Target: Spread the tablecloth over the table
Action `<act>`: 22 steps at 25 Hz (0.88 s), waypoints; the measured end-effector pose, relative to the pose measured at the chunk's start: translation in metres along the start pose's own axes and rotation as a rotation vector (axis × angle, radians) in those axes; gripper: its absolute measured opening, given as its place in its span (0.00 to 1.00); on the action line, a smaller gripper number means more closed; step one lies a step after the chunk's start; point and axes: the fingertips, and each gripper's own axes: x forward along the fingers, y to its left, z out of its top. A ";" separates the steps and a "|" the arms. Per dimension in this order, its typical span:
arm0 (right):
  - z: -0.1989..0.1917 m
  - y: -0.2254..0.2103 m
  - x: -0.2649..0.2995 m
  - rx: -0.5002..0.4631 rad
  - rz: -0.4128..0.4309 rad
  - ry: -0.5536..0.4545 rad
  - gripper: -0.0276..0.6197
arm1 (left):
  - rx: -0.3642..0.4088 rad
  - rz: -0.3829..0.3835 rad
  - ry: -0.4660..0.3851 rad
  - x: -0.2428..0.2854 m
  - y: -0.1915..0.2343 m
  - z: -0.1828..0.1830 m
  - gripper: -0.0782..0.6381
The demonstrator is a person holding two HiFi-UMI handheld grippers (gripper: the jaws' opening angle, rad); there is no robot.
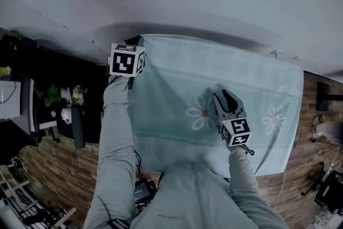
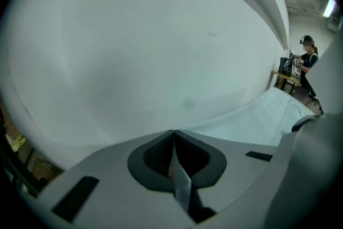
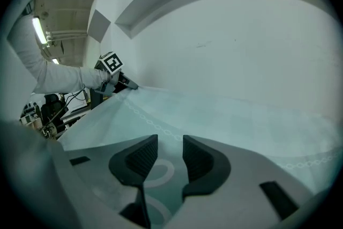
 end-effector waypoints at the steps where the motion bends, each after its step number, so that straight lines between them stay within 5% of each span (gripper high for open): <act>1: 0.001 -0.001 0.000 0.001 -0.004 -0.001 0.27 | -0.005 0.010 -0.018 0.002 0.003 0.011 0.15; 5: 0.000 -0.012 -0.001 0.023 -0.032 -0.004 0.27 | 0.008 0.061 -0.026 0.016 0.016 0.035 0.15; 12: -0.015 -0.023 0.003 0.038 -0.049 0.026 0.27 | -0.092 0.065 0.118 0.062 0.021 -0.045 0.15; 17: -0.023 -0.023 0.005 0.047 -0.047 0.043 0.27 | -0.143 -0.035 0.179 0.067 0.002 -0.084 0.29; 22: -0.026 -0.019 0.002 0.048 -0.046 0.041 0.27 | -0.169 -0.070 0.122 0.042 0.002 -0.075 0.38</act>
